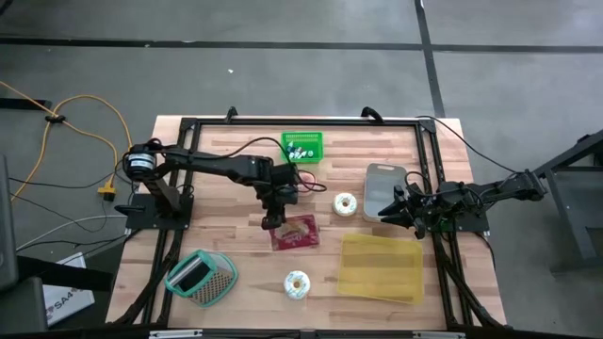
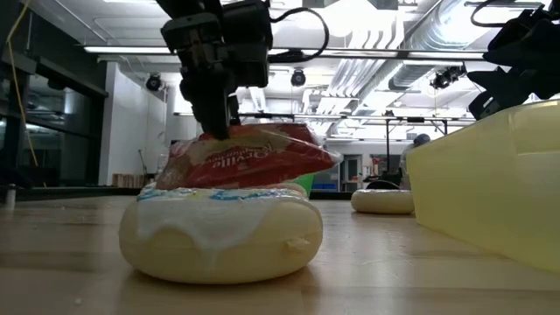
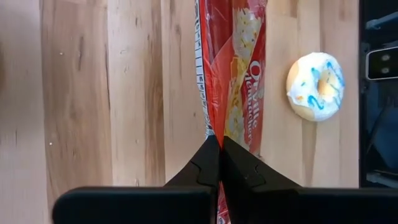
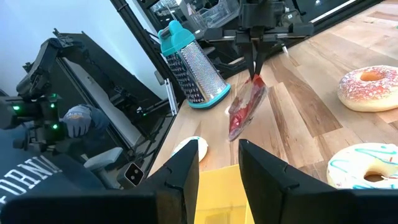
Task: Pick & Place Food Item
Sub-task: Put the red popcorn bag into the yellow bin
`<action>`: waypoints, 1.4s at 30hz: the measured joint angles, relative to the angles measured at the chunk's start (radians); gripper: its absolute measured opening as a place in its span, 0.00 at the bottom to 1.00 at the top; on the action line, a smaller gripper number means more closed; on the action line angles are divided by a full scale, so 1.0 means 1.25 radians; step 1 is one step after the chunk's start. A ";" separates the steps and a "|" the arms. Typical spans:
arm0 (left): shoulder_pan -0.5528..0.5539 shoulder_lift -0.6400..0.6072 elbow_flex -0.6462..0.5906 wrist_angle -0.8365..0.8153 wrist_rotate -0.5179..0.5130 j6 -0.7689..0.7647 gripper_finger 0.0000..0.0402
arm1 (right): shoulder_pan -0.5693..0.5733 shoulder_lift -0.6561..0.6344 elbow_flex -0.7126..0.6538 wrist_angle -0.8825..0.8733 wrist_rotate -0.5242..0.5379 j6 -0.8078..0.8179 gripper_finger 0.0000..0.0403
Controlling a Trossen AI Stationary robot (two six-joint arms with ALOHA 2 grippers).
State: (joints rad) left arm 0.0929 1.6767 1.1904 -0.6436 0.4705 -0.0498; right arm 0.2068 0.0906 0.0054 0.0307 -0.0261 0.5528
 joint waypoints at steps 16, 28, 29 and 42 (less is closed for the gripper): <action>-0.016 -0.052 0.000 0.056 0.011 0.040 0.00 | 0.000 0.000 0.000 0.000 0.022 -0.002 0.25; -0.031 -0.068 0.000 0.110 -0.034 0.047 0.00 | 0.000 0.000 0.000 0.039 0.196 -0.003 0.25; -0.031 -0.068 0.000 0.113 -0.040 0.048 0.00 | 0.000 0.000 0.000 0.041 0.197 -0.009 0.25; -0.031 -0.068 0.000 0.123 -0.045 0.042 0.00 | 0.000 0.096 0.000 0.191 0.260 0.007 0.25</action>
State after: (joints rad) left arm 0.0547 1.5917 1.1908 -0.4892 0.4137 0.0028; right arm 0.2070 0.2111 0.0051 0.2690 0.2989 0.5610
